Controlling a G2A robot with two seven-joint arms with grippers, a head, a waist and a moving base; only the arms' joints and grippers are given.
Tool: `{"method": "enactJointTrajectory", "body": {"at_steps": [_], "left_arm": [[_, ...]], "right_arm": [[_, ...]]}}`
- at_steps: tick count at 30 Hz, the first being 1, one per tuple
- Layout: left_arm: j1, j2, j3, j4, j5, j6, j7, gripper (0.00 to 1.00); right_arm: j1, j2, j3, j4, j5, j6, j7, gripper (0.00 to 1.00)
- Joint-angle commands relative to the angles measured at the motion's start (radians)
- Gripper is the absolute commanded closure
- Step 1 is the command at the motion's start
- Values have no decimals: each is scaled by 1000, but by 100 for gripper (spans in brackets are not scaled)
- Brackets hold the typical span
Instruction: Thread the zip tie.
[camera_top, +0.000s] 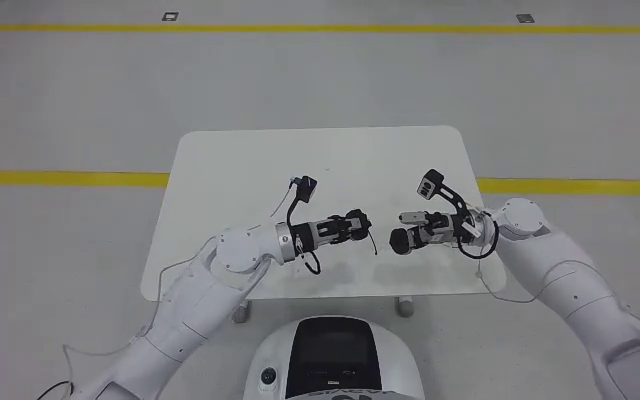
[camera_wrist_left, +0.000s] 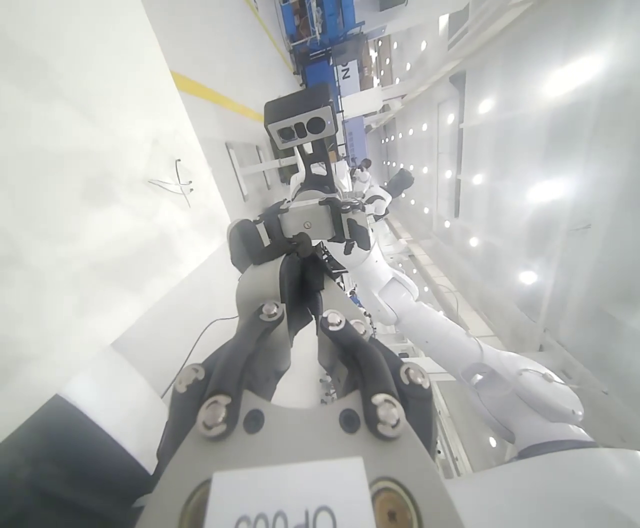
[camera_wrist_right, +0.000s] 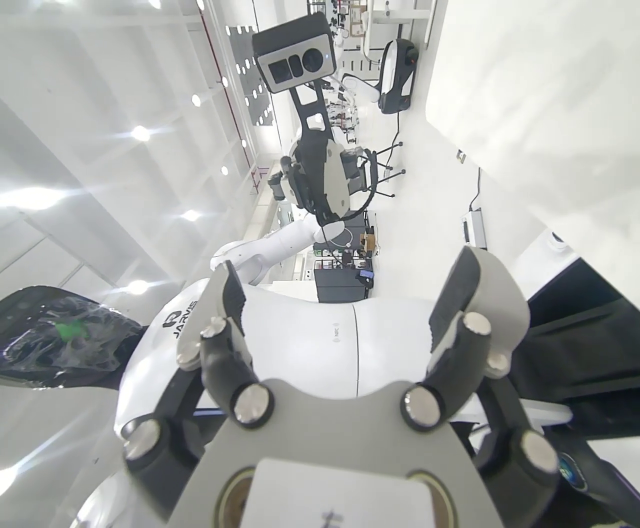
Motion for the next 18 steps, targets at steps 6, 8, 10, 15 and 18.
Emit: {"method": "enactJointTrajectory", "body": {"at_steps": [6, 8, 10, 15, 18], "left_arm": [[29, -8, -3, 3, -49, -2, 128, 100], [42, -14, -2, 8, -99, -5, 191, 100], [42, -21, 10, 14, -115, 9, 248, 100], [34, -40, 43, 32, -127, 34, 379, 100], [28, -52, 56, 45, -142, 29, 447, 100]], "right_arm": [[-35, -7, 31, -40, -18, -59, -118, 0], [-64, -12, 61, -63, -20, -59, -151, 0], [-100, -23, 105, -85, -47, -59, -193, 0], [-191, -64, 219, -146, -133, -59, -273, 0], [-238, -95, 290, -171, -148, -59, -288, 0]]}}
